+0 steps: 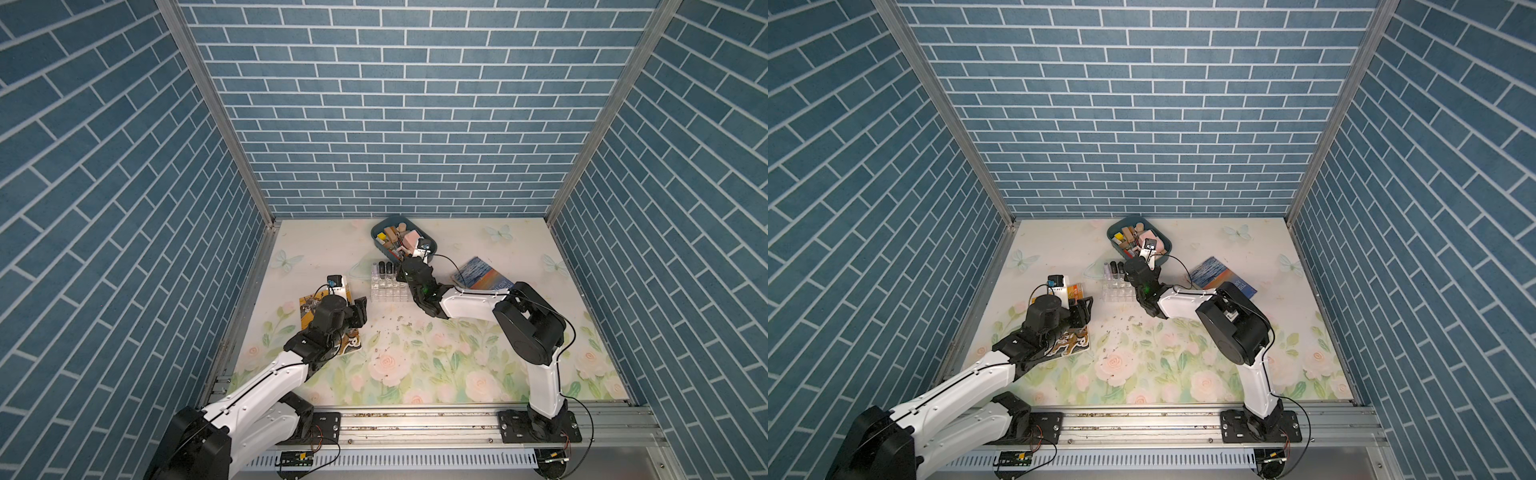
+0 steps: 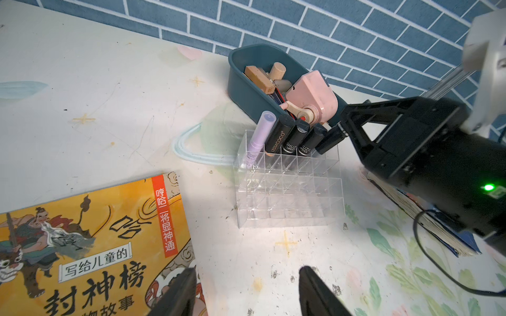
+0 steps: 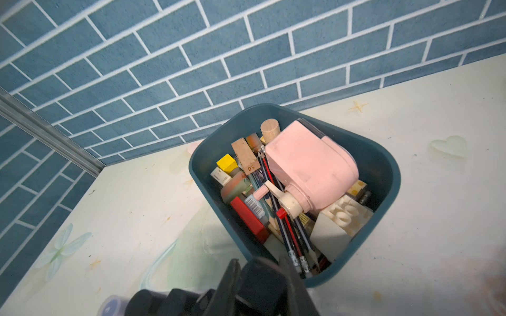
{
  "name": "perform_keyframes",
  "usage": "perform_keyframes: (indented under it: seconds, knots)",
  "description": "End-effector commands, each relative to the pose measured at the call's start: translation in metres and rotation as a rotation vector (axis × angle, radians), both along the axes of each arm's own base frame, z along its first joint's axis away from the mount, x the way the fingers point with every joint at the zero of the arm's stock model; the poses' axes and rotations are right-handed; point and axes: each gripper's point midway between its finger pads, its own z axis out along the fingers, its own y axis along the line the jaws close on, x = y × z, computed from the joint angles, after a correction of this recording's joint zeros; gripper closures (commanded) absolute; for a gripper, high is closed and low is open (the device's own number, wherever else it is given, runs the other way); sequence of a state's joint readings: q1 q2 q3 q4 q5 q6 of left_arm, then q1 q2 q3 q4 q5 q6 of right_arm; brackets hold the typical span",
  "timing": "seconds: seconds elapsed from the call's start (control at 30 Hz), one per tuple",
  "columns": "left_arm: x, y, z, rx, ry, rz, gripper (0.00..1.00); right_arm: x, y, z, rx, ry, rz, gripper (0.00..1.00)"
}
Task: Arrange the lipsticks in the organizer
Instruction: Place the lipstick in the storage box.
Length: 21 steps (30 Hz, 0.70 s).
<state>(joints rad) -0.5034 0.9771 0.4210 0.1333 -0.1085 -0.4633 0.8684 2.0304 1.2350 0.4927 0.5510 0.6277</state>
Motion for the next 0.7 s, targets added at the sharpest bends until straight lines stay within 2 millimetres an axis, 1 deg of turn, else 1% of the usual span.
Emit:
perform_keyframes:
  seconds: [0.0,0.2,0.37,0.4,0.53,0.67]
  knots:
    - [0.001,0.001,0.002,-0.013,-0.013,-0.006,0.36,0.008,-0.002,-0.008,-0.011,0.012,-0.016,0.96]
    - [0.002,0.0,0.002,-0.017,-0.014,-0.012,0.37,0.01,-0.004,-0.022,-0.052,0.039,-0.033,0.96]
    - [0.002,0.0,0.002,-0.02,-0.015,-0.014,0.37,0.009,0.001,-0.019,-0.097,0.028,-0.036,0.87]
    - [0.002,0.0,0.003,-0.021,-0.017,-0.015,0.37,0.008,0.002,-0.019,-0.096,0.03,-0.034,0.84]
    - [0.001,0.0,0.002,-0.024,-0.016,-0.017,0.37,0.004,0.006,-0.008,-0.048,0.043,-0.015,0.72]
    - [0.001,0.0,0.001,-0.026,-0.014,-0.018,0.37,-0.001,0.008,0.015,0.028,0.039,0.008,0.68]
